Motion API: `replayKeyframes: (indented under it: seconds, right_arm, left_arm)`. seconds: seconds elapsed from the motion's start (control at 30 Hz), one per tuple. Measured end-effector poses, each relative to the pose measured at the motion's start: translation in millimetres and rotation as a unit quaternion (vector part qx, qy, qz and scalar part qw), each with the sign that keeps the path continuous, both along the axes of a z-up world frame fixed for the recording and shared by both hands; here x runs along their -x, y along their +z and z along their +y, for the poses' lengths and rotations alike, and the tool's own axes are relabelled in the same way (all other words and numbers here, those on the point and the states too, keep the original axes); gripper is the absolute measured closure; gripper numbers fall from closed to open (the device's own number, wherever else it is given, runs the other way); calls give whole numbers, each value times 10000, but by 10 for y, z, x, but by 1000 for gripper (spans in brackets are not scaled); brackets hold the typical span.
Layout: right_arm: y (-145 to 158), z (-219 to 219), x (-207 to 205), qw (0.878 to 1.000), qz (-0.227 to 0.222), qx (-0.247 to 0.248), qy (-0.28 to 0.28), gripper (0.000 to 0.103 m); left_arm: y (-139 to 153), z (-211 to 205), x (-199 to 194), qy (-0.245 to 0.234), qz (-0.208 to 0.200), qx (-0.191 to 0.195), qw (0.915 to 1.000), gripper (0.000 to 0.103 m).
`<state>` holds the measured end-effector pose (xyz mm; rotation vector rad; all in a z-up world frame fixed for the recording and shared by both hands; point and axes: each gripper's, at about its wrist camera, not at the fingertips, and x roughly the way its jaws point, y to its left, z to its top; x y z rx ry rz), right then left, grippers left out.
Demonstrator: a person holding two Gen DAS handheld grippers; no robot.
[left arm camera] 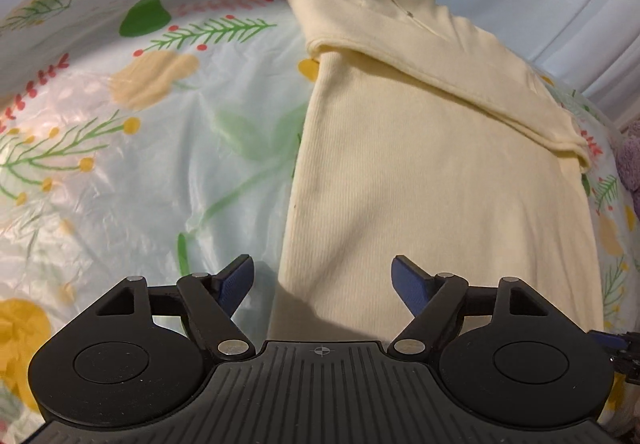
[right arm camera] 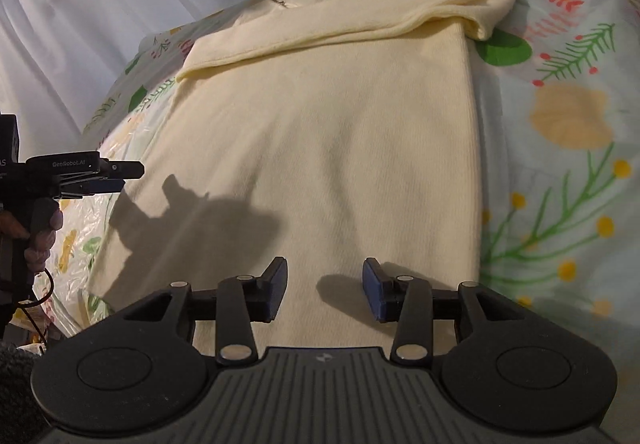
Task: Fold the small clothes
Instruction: 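Grasp the dress hem with both grippers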
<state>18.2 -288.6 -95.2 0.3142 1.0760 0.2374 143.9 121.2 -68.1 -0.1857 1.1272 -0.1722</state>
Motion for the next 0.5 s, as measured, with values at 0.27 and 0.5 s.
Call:
replayKeyframes:
  seconds: [0.27,0.5]
  right_arm:
    - [31,-324,564,9968,138,257,-741,59]
    - [-26,-382,593,9967,8,-90,-810,64]
  left_arm:
    - [5,154,360,-242,362,103,9990,38]
    - [-3,217,482,-363,711,455,9958,74]
